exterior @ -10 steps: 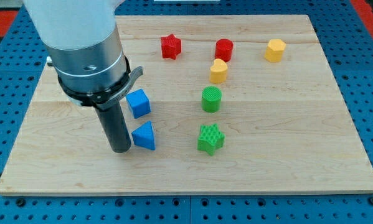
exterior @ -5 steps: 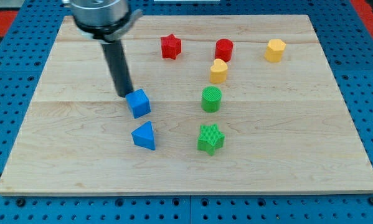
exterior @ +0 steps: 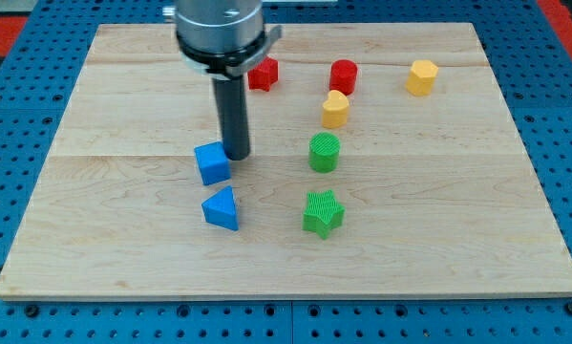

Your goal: Slide the blue cube towards bottom left

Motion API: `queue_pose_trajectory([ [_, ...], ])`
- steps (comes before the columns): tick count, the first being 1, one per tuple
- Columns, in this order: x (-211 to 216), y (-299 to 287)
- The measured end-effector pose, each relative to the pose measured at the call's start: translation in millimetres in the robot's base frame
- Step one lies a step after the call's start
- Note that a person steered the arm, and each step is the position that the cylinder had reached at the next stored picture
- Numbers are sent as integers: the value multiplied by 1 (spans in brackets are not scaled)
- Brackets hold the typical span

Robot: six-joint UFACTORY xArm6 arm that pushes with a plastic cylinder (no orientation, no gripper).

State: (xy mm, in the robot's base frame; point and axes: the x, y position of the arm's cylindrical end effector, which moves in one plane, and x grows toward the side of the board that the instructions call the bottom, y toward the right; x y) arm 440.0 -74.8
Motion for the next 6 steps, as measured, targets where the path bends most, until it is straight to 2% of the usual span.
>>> queue_pose_trajectory([
  [1, 1, -21],
  [6, 44, -21],
])
